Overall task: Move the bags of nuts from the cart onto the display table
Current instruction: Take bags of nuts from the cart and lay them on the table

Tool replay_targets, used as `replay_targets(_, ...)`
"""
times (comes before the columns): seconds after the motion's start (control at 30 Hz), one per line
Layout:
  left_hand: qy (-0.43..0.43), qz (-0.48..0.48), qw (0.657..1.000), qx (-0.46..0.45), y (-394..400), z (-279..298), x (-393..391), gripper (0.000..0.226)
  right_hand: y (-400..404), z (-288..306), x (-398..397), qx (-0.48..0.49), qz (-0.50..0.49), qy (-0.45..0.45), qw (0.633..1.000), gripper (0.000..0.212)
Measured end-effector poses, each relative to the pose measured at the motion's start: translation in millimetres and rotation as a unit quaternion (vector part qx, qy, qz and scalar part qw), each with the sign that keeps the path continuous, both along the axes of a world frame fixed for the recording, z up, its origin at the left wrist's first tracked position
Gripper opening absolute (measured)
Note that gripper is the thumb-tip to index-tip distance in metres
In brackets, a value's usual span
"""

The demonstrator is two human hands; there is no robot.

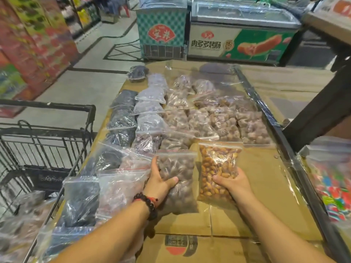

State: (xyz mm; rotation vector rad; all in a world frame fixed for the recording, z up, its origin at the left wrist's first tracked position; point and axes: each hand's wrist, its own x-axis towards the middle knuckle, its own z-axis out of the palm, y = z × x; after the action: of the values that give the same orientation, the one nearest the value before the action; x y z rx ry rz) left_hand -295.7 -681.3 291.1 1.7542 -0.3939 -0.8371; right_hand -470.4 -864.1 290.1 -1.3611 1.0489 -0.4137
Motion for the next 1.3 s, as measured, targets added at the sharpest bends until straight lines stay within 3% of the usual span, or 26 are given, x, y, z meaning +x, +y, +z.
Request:
replay_targets(0.17,-0.060,-0.006,0.998,0.009,-3,-5,1,0.092,-22,-4,22,-0.014,0.020,0.015,1.000,0.059)
replay_targets(0.4,-0.188,-0.024,0.979,0.074,1,7,-5,0.091,-27,2,24,-0.122,0.042,0.116,0.985,0.103)
replay_targets(0.47,-0.296,-0.075,0.946,0.107,5,11,-12,0.089,-25,0,21,-0.134,0.037,0.089,0.986,0.097)
replay_targets(0.53,-0.409,-0.165,0.883,0.164,6,11,-20,0.078,-20,-4,19,-0.144,0.043,0.061,0.987,0.089)
replay_targets(0.6,-0.447,-0.233,0.835,0.220,1,9,-23,0.071,-19,-6,21,-0.157,0.058,0.065,0.984,0.085)
replay_targets(0.67,-0.465,-0.259,0.806,0.258,-4,5,-23,0.075,-25,-4,24,-0.203,0.102,0.113,0.967,0.077)
replay_targets(0.77,-0.465,-0.256,0.801,0.276,-7,5,-25,0.084,-36,-3,25,-0.285,0.181,0.278,0.899,0.066)
replay_targets(0.83,-0.465,-0.255,0.797,0.288,-8,5,-27,0.087,-36,-2,23,-0.289,0.203,0.332,0.875,0.067)
replay_targets(1.13,-0.417,-0.316,0.782,0.339,-12,26,-19,0.091,11,46,-10,-0.314,0.190,0.320,0.874,0.065)
replay_targets(1.3,-0.412,-0.339,0.776,0.336,6,79,-25,0.076,65,112,-32,-0.387,0.196,0.360,0.826,0.059)
